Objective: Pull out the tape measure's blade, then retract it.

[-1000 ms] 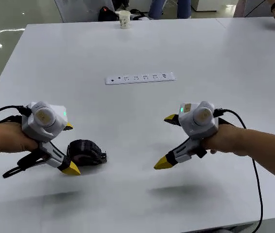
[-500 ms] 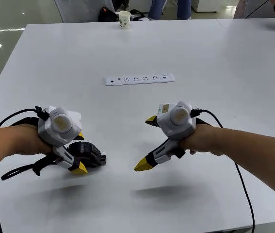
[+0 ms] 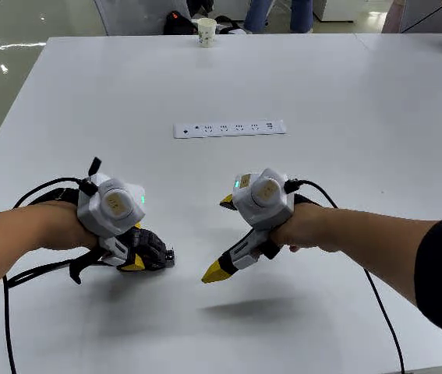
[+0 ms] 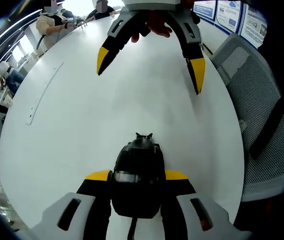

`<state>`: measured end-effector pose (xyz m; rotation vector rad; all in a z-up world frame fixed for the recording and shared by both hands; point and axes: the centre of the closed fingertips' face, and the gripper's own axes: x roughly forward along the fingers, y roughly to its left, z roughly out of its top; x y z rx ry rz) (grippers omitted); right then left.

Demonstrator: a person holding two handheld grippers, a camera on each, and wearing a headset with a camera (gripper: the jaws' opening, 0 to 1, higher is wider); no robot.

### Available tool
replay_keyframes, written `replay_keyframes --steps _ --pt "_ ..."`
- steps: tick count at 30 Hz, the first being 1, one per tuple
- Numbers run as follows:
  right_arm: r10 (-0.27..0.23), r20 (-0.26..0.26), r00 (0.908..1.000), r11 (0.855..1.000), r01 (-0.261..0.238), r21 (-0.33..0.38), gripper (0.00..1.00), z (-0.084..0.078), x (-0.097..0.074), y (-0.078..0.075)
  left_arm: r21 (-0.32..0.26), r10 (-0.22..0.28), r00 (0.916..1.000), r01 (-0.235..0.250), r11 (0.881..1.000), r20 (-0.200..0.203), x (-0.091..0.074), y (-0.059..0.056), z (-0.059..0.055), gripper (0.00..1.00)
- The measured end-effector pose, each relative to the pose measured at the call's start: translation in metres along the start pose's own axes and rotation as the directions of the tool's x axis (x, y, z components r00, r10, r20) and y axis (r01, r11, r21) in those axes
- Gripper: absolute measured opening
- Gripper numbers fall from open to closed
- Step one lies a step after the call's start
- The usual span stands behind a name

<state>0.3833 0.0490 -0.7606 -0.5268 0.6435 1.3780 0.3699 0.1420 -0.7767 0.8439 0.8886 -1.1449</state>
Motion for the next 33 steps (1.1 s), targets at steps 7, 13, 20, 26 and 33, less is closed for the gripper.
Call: replay_keyframes --steps 7,13,20,26,33 --pt "0.019 -0.017 0.9997 0.999 -0.019 -0.037 0.81 0.002 0.015 -0.001 0.006 -0.016 0.9999 0.016 1.0 -0.007 0.001 0.003 -0.002 0.32" --pt "0.064 -0.035 0.9974 0.995 -0.066 -0.075 0.68 0.004 0.032 0.011 0.002 -0.011 0.9998 0.011 1.0 -0.014 0.003 0.004 -0.004 0.32" --pt "0.102 -0.042 0.9939 0.99 -0.106 -0.097 0.42 0.012 0.05 0.019 -0.009 -0.013 0.9998 0.013 1.0 -0.015 0.005 0.005 -0.005 0.32" --pt "0.112 -0.069 0.9913 0.988 -0.119 -0.103 0.33 0.01 0.064 0.021 -0.014 -0.004 0.9999 0.004 1.0 -0.014 0.005 0.004 -0.005 0.32" --pt "0.114 -0.085 0.9898 0.982 -0.125 -0.138 0.23 0.014 0.076 0.026 -0.017 -0.002 1.0 0.002 1.0 -0.006 0.005 0.003 -0.004 0.32"
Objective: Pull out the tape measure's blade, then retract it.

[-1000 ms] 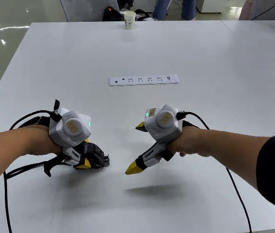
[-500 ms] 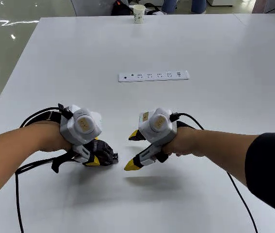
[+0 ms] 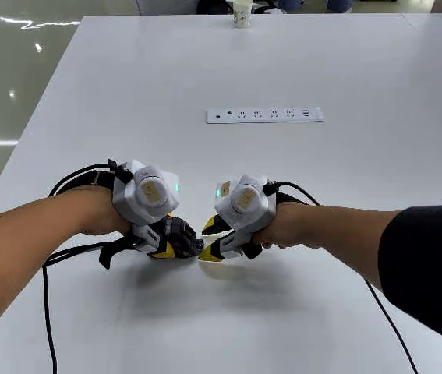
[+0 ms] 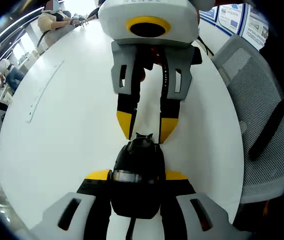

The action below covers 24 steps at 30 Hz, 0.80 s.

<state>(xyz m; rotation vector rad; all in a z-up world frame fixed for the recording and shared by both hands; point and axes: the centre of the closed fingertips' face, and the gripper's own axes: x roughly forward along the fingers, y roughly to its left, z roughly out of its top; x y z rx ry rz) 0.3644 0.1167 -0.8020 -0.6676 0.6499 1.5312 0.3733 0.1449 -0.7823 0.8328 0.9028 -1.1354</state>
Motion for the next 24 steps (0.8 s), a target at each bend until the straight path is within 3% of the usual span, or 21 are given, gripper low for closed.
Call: replay_keyframes --steps 2,11,13,24 --pt "0.01 -0.012 0.9999 1.0 -0.011 -0.028 0.17 0.0002 0.0033 0.0031 0.002 0.002 1.0 -0.002 1.0 -0.001 0.0001 -0.0002 -0.0001 0.32" --pt "0.01 -0.051 0.9987 0.999 -0.012 -0.032 0.16 -0.0036 0.0048 -0.0007 0.002 0.003 1.0 -0.003 1.0 0.005 0.0001 -0.0003 0.0009 0.32" --pt "0.013 -0.063 0.9979 0.998 -0.017 -0.066 0.15 -0.0035 0.0042 -0.0009 0.003 0.001 1.0 -0.001 1.0 0.005 -0.0001 -0.0006 0.0009 0.32" --pt "-0.004 -0.09 0.9959 1.0 0.004 0.002 0.12 -0.0075 0.0102 -0.0027 0.008 -0.001 1.0 0.001 1.0 0.008 -0.0009 -0.0009 0.0008 0.32"
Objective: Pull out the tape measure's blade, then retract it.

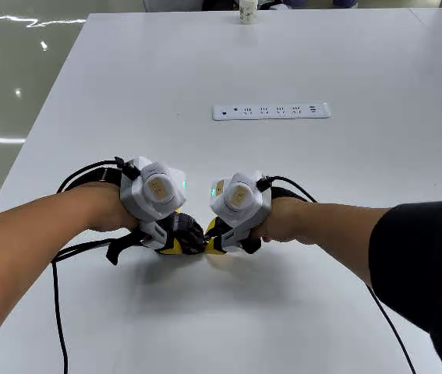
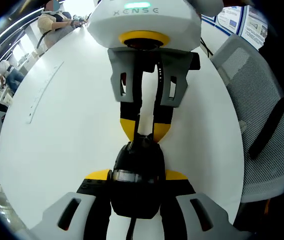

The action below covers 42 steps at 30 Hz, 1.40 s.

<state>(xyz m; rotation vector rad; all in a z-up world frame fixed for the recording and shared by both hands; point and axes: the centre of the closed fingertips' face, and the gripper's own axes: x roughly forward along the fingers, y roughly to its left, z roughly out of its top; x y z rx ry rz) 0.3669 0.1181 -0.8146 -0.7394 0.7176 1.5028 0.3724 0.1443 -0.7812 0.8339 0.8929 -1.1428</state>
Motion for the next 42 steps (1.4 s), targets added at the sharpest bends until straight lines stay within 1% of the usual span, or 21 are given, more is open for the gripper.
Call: replay_keyframes --steps 1,2,3,4,6,10,11,12,15,17,21,27,42 --pt "-0.002 0.0 1.0 1.0 0.002 0.006 0.12 0.0 -0.001 0.0 0.0 0.0 1.0 0.0 1.0 0.0 0.0 0.0 0.0 0.32" --pt "-0.003 0.002 1.0 1.0 0.003 -0.003 0.12 -0.001 0.0 0.001 0.001 0.001 1.0 -0.001 1.0 0.0 0.0 0.0 0.0 0.32" --pt "0.007 0.013 0.9999 0.997 -0.006 -0.073 0.11 0.001 -0.001 0.0 0.001 0.001 1.0 -0.001 1.0 0.0 0.0 0.0 0.0 0.32" --pt "0.008 0.01 0.9999 0.999 -0.008 -0.049 0.1 -0.001 -0.002 0.0 0.001 0.001 1.0 -0.001 1.0 0.002 -0.001 0.0 0.0 0.32" --pt "0.015 0.006 0.9999 0.999 -0.015 -0.041 0.09 0.001 -0.001 0.0 0.004 -0.001 1.0 0.001 1.0 0.003 -0.001 0.0 0.0 0.32" --pt "0.014 -0.015 0.9998 0.997 -0.015 -0.071 0.09 0.002 -0.002 0.001 0.005 -0.002 1.0 0.002 1.0 -0.004 -0.001 -0.001 0.0 0.32" --pt "0.005 -0.02 0.9998 0.996 -0.007 -0.089 0.09 0.001 -0.003 0.001 0.004 -0.005 1.0 0.005 1.0 -0.007 -0.001 -0.001 0.0 0.32" --pt "-0.004 -0.021 0.9998 0.996 0.002 -0.091 0.09 0.0 -0.004 -0.001 0.003 -0.006 0.9999 0.006 1.0 -0.008 -0.001 -0.001 0.0 0.32" --pt "-0.004 -0.019 0.9998 0.998 0.002 -0.068 0.09 -0.002 -0.006 -0.004 -0.003 -0.01 1.0 0.01 1.0 -0.001 -0.001 0.0 0.0 0.32" --pt "-0.001 -0.02 0.9998 0.998 0.0 -0.069 0.09 -0.003 -0.009 -0.003 -0.005 -0.008 1.0 0.008 1.0 0.0 -0.002 0.0 0.001 0.32" --pt "0.012 -0.017 0.9998 0.999 -0.013 -0.033 0.09 -0.006 -0.013 -0.003 0.001 -0.007 1.0 0.007 1.0 0.001 -0.002 -0.001 0.0 0.32" --pt "0.017 -0.019 0.9997 1.0 -0.017 -0.018 0.1 -0.01 -0.016 -0.002 0.007 -0.014 0.9999 0.014 1.0 0.0 -0.002 -0.001 0.001 0.31" --pt "0.021 -0.033 0.9992 1.0 -0.021 -0.002 0.1 -0.017 -0.022 -0.002 0.006 -0.006 1.0 0.006 1.0 0.0 -0.002 -0.001 0.0 0.31"
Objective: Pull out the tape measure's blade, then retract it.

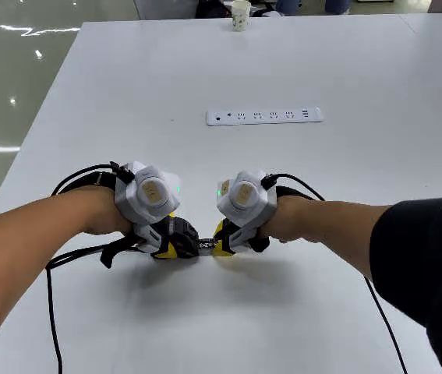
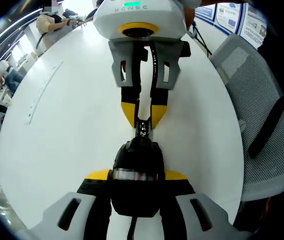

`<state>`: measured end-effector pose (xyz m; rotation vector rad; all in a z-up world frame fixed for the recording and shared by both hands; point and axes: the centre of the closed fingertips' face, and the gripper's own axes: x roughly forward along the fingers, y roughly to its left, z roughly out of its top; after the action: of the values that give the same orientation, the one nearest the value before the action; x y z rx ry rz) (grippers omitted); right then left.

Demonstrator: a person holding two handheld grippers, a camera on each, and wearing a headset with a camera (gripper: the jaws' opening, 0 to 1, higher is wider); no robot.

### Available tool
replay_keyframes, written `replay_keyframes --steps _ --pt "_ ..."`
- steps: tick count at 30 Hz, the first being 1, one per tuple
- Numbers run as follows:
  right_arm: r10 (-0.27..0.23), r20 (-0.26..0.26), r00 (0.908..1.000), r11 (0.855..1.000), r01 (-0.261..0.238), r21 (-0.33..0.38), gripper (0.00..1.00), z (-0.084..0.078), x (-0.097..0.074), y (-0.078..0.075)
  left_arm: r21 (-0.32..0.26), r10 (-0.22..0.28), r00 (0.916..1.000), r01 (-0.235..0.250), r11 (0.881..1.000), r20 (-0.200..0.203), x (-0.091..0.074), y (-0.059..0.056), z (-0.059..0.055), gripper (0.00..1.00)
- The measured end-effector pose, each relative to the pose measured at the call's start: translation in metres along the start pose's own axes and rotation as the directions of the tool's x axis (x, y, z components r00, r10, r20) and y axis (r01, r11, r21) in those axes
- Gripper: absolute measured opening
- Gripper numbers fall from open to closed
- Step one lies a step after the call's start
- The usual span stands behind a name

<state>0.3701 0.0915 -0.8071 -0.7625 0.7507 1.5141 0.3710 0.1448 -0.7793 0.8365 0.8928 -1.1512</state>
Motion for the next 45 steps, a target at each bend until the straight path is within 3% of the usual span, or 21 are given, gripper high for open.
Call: replay_keyframes --steps 45 --pt "-0.007 -0.047 0.9989 1.0 0.007 0.001 0.1 -0.026 -0.015 -0.002 -0.003 0.003 1.0 -0.003 1.0 -0.003 0.002 0.001 -0.001 0.32"
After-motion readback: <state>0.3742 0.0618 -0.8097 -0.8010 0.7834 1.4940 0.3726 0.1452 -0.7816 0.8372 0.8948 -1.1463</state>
